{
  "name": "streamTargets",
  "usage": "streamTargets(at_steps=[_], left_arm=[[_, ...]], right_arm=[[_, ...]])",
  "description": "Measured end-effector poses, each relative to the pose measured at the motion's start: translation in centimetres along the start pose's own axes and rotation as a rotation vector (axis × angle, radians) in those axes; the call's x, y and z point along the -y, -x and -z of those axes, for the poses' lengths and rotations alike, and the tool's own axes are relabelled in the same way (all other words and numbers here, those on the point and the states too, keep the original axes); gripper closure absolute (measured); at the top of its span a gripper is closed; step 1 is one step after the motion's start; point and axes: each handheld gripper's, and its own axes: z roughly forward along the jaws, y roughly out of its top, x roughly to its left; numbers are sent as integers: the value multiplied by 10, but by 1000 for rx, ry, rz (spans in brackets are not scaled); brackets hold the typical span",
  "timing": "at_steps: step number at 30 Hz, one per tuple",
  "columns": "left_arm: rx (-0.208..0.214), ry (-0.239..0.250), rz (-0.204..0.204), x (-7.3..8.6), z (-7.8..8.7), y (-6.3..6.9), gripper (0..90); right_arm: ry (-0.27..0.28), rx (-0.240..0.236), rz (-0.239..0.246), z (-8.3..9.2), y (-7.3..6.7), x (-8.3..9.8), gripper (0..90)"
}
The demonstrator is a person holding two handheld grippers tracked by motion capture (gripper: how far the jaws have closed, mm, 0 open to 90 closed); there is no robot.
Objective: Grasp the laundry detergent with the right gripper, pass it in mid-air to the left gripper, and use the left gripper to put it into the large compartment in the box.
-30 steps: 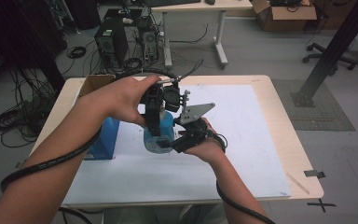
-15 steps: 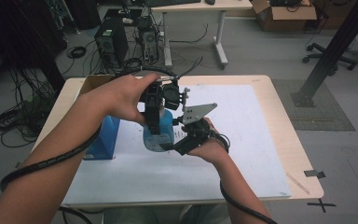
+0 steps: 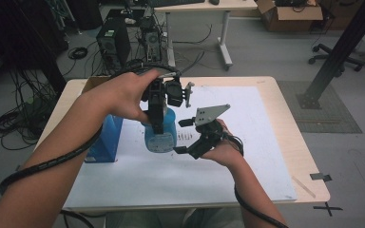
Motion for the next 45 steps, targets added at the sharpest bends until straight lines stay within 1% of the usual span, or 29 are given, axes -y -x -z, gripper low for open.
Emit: streamTargets(at_steps=[2, 5, 9, 10, 12, 13, 17, 18, 20, 24, 25, 29, 30, 31, 32, 34, 35, 36, 39, 40, 41, 42, 43, 44, 45], left_arm=[[1, 4, 8, 1, 0, -1, 380], [4, -1, 9, 1, 1, -2, 380], [2, -2, 17, 3, 1, -4, 380], [3, -7, 17, 3, 2, -5, 380], [2, 2, 23, 4, 1, -6, 380], [4, -4, 24, 4, 1, -7, 380], [11, -6, 44, 8, 2, -9, 380], [15, -10, 55, 8, 3, -10, 380], [22, -14, 90, 9, 6, -11, 380], [22, -11, 123, 13, 10, -13, 380], [24, -14, 141, 14, 12, -14, 380], [36, -6, 187, 18, 16, -16, 380], [38, -2, 196, 19, 18, -17, 380], [42, 0, 214, 20, 20, -17, 380], [45, 2, 227, 20, 21, -17, 380], [49, 11, 257, 22, 25, -18, 380], [48, 16, 266, 23, 26, -19, 380], [44, 20, 283, 24, 29, -19, 380], [40, 29, 322, 27, 35, -21, 380], [40, 34, 334, 28, 37, -21, 380], [42, 37, 352, 29, 40, -21, 380], [43, 41, 362, 30, 41, -22, 380], [50, 43, 389, 32, 44, -23, 380], [52, 46, 402, 33, 46, -23, 380], [55, 50, 417, 34, 49, -24, 380]], right_arm=[[-7, 1, -2, 3, 0, 0, 65], [-29, 11, 7, 8, 1, 1, 51], [-39, 18, -5, 15, 3, 2, 38], [-46, 20, -7, 17, 3, 2, 36], [-56, 24, -6, 19, 4, 2, 35], [-65, 23, -7, 21, 4, 2, 33], [-77, 33, -11, 25, 4, 3, 32], [-80, 38, -8, 27, 4, 3, 32], [-91, 46, -9, 31, 5, 4, 29], [-125, 79, 3, 40, 7, 3, 24], [-129, 84, 3, 42, 7, 3, 25], [-166, 106, 6, 54, 9, 2, 24], [-189, 115, 7, 59, 10, 2, 23], [-189, 115, 7, 59, 10, 2, 23], [-206, 122, 7, 63, 11, 3, 21], [-235, 134, 5, 69, 12, 3, 20], [-254, 145, -2, 75, 14, 4, 20], [-254, 145, -2, 75, 14, 4, 20], [-274, 162, -10, 85, 17, 5, 20], [-289, 169, -19, 89, 18, 7, 20], [-289, 169, -19, 89, 18, 7, 20], [-309, 178, -26, 94, 20, 10, 20], [-309, 178, -26, 94, 20, 10, 20], [-332, 184, -34, 99, 22, 12, 20], [-332, 184, -34, 99, 22, 12, 20]])
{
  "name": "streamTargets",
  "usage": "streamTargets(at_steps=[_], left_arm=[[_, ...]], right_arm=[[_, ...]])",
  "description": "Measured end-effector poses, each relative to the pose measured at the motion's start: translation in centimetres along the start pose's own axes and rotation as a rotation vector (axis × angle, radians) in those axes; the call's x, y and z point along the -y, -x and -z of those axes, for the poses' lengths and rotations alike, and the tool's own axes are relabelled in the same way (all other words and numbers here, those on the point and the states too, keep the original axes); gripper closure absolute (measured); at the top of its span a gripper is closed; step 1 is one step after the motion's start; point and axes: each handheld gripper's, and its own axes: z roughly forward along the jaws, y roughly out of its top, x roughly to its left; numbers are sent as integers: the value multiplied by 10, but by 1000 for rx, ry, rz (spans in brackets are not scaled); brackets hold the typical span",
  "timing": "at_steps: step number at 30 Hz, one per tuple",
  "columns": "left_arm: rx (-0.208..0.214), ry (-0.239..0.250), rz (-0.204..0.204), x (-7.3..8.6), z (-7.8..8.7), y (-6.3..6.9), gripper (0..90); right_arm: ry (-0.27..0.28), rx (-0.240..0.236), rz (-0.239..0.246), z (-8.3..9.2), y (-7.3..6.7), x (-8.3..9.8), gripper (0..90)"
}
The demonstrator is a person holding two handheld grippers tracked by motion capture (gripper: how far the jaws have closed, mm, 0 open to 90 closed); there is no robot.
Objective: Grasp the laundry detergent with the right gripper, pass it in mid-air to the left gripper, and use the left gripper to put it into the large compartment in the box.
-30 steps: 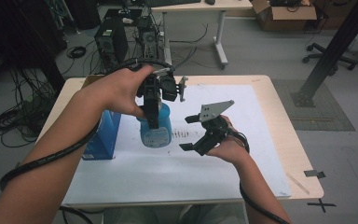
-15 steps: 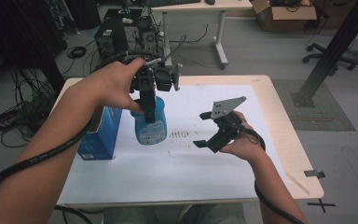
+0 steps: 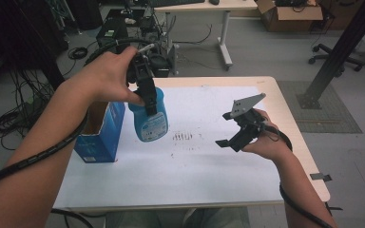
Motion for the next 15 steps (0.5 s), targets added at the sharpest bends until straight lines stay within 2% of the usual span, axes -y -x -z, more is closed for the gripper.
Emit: streamTargets(at_steps=[2, 3, 4, 5, 10, 15], left_arm=[[9, 19, 56, 3, 8, -3, 380], [9, 19, 56, 3, 8, -3, 380], [13, 25, 96, 5, 13, -6, 380], [13, 25, 96, 5, 13, -6, 380], [17, 47, 196, 13, 27, -13, 380], [0, 67, 273, 22, 42, -18, 380]], right_arm=[[-31, 4, -2, 3, 3, 5, 20], [-44, 10, -3, 4, 4, 6, 20], [-52, 10, -5, 4, 5, 7, 20], [-56, 11, -10, 5, 6, 9, 20], [-60, 17, -25, 7, 9, 14, 21], [-68, 21, -37, 8, 12, 19, 21]])
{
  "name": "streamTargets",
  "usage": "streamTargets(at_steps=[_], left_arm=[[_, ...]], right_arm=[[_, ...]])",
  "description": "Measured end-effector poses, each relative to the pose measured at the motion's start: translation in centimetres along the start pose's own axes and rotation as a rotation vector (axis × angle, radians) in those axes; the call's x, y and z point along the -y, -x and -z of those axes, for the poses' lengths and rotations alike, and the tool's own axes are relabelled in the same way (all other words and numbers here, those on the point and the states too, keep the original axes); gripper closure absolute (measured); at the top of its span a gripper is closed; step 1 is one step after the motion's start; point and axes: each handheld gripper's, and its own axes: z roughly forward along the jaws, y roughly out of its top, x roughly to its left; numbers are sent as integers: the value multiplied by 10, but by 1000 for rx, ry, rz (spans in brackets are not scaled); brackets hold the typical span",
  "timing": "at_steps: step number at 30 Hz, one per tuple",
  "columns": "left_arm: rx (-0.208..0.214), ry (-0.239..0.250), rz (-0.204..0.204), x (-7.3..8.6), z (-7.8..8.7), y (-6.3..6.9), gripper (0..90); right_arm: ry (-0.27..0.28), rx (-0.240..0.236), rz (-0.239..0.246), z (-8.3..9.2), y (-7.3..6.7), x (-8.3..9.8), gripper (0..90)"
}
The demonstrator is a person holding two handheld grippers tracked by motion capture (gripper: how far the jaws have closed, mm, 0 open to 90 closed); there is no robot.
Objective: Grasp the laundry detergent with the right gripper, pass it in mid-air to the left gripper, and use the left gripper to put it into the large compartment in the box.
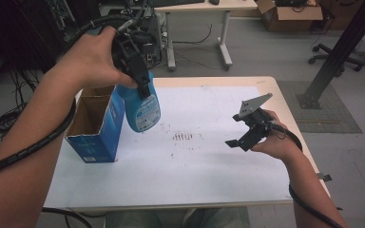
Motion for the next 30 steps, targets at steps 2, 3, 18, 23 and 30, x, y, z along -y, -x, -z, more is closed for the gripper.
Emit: streamTargets(at_steps=[2, 3, 18, 23, 30], left_arm=[[-15, 8, 35, 3, 4, -3, 380], [-23, 9, 47, 4, 6, -6, 380], [-13, 61, 363, 26, 26, -48, 381], [-17, 69, 412, 34, 33, -58, 381], [-13, 70, 469, 42, 39, -69, 380]], right_arm=[[-4, 0, -2, 0, 1, 1, 21], [-5, -1, -1, 0, 1, 1, 21], [-73, -4, 33, 0, 3, -9, 21], [-129, -4, 63, 2, 4, -17, 21], [-191, -74, 90, 7, 5, -29, 20]])
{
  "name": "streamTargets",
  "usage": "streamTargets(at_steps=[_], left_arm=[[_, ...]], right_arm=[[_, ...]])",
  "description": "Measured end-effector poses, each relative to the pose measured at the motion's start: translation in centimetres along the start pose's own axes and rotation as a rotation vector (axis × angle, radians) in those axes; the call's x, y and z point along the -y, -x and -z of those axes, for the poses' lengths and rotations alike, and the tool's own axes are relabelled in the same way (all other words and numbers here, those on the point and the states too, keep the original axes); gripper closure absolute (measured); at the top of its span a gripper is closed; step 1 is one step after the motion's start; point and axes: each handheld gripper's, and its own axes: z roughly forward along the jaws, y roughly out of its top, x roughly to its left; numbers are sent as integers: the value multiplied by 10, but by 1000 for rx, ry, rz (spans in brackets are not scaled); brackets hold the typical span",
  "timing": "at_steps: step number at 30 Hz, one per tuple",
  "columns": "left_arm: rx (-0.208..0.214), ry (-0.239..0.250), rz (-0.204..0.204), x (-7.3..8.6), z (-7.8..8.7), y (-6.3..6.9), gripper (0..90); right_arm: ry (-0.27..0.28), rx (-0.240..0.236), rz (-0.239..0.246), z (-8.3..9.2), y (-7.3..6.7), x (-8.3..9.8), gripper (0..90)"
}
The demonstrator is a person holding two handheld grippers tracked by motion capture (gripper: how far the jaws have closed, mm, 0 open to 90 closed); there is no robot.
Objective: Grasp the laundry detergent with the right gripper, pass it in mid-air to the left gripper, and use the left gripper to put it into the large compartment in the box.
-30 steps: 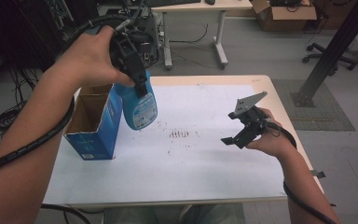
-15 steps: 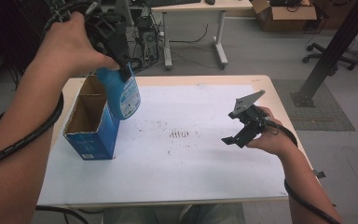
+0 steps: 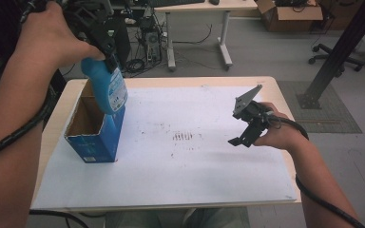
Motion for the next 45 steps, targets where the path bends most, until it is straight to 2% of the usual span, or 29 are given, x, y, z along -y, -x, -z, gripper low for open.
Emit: streamTargets(at_steps=[8, 17, 21, 27, 33, 45], left_arm=[[2, -10, 43, 2, 3, -15, 380], [-4, -9, 142, 6, 7, -36, 380], [-10, -27, 176, 8, 5, -45, 380], [8, -49, 214, 10, -3, -60, 380], [8, -56, 248, 12, -9, -71, 380], [15, -76, 269, 13, -26, -81, 380]], right_arm=[[-110, -55, 40, 6, -5, -15, 21], [-181, -67, 54, 11, -5, -21, 21], [-203, -82, 52, 11, -5, -21, 21], [-276, -88, 65, 7, -5, -24, 20], [-287, -88, 82, 8, -8, -29, 20], [-297, -99, 69, 6, -7, -24, 20]])
